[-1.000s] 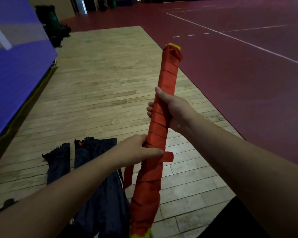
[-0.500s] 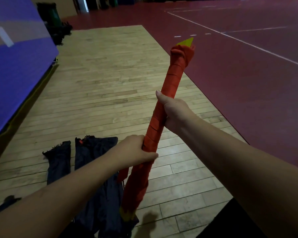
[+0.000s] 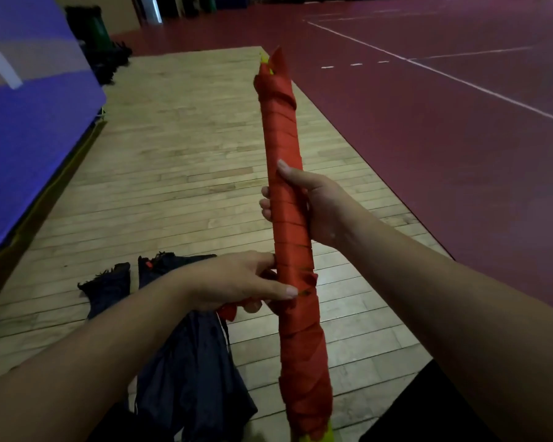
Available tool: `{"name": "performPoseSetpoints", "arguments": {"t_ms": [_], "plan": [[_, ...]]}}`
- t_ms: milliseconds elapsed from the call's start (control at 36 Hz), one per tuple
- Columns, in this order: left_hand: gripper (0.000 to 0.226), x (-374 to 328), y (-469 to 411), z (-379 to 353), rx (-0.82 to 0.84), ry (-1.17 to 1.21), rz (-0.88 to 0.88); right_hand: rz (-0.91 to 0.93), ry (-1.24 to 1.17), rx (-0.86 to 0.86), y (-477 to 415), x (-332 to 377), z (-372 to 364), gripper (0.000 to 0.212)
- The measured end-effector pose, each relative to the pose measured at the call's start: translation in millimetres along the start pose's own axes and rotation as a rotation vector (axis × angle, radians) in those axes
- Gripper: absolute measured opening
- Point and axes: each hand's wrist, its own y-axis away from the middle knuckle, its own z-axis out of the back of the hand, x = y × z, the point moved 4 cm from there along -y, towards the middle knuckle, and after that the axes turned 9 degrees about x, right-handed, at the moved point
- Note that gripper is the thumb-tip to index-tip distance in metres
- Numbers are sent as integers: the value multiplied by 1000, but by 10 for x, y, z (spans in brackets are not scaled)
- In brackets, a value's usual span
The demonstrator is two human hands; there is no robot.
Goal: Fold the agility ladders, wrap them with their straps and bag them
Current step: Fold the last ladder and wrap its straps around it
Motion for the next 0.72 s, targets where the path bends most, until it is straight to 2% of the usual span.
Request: {"name": "performPoseSetpoints", "arguments": {"t_ms": [83, 194, 306, 361, 472, 583, 722], "plan": [[38, 57, 0, 31, 12, -42, 16, -9, 30, -38, 19, 11, 26, 24], [24, 45, -30, 51, -35, -161, 40, 15, 53, -80, 12, 17, 78, 21], [20, 65, -121, 18, -134, -482, 145, 58, 161, -174, -32, -5, 166, 20], [18, 105, -186, 16, -204, -548, 169, 69, 227, -222, -64, -34, 194, 16], [9, 208, -280, 41, -327, -404, 163, 99, 283, -353, -132, -89, 261, 17], [10, 206, -258, 99, -388, -333, 138, 86, 291, -285, -174, -86, 258, 16], [10, 173, -188, 123, -442, -331, 120, 116, 560, -322, -175, -36, 246, 21]]}}
